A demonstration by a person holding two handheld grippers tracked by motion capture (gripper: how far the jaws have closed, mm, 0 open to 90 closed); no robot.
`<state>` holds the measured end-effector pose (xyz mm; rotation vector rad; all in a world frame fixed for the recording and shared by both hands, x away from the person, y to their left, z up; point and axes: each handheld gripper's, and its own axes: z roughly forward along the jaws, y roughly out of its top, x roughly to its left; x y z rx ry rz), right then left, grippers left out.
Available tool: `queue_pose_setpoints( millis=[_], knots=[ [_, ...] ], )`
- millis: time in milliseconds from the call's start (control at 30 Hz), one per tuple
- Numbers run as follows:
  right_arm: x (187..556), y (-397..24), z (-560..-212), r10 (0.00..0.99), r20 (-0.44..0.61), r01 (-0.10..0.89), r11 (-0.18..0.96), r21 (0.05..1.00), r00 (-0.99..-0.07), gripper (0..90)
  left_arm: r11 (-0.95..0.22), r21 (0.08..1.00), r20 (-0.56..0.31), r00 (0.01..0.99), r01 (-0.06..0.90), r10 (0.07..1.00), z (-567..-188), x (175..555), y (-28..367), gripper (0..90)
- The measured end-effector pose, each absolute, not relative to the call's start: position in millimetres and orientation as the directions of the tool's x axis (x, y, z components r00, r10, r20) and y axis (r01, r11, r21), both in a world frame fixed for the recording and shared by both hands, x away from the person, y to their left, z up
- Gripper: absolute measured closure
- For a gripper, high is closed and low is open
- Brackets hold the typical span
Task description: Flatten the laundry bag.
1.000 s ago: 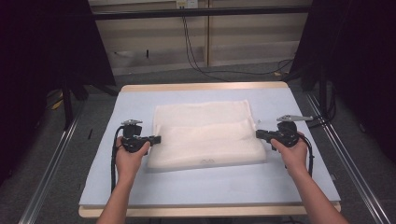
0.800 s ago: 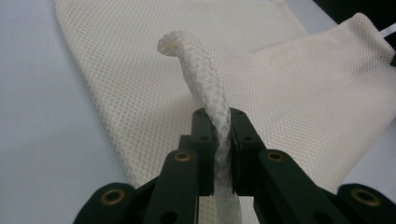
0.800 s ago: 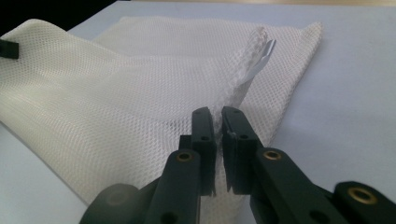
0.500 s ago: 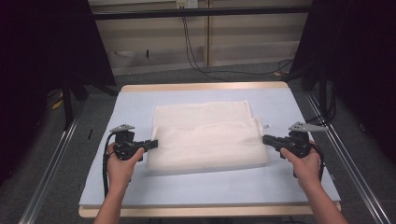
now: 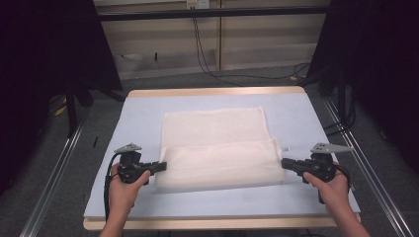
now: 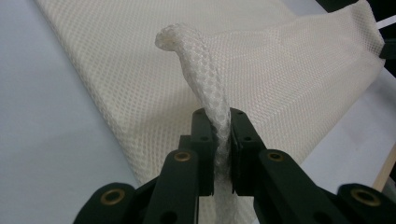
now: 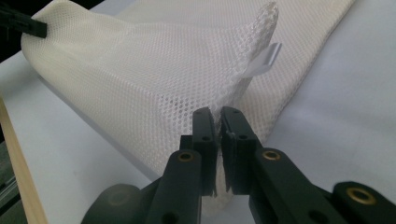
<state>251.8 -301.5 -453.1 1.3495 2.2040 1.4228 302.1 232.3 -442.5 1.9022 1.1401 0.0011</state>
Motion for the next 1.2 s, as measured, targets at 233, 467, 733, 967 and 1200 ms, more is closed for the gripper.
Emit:
queue_pose_setpoints(
  millis=[233,467,733,967,1200],
  knots=[
    [245.3,-301.0,-463.6,0.763,0.281,0.616,0.190,0.764,-0.583,84.1,-0.214,0.670,-0.386,0.580,0.711,0.717,-446.5,294.3,229.7,82.4],
    [244.8,-301.0,-467.8,0.769,0.277,0.628,0.199,0.752,-0.576,83.2,-0.218,0.653,-0.390,0.569,0.725,0.724,-450.5,291.9,229.9,82.3],
    [246.6,-299.8,-470.4,0.780,0.281,0.638,0.188,0.746,-0.559,76.4,-0.241,0.626,-0.386,0.564,0.741,0.730,-455.7,290.3,228.4,81.8],
    [248.6,-296.6,-475.3,0.783,0.270,0.644,0.207,0.737,-0.560,75.8,-0.281,0.624,-0.314,0.563,0.730,0.765,-461.1,289.2,224.9,70.2],
    [249.0,-296.0,-475.8,0.787,0.270,0.651,0.208,0.730,-0.554,74.2,-0.268,0.631,-0.253,0.520,0.728,0.816,-464.0,288.9,227.3,42.0]
  ],
)
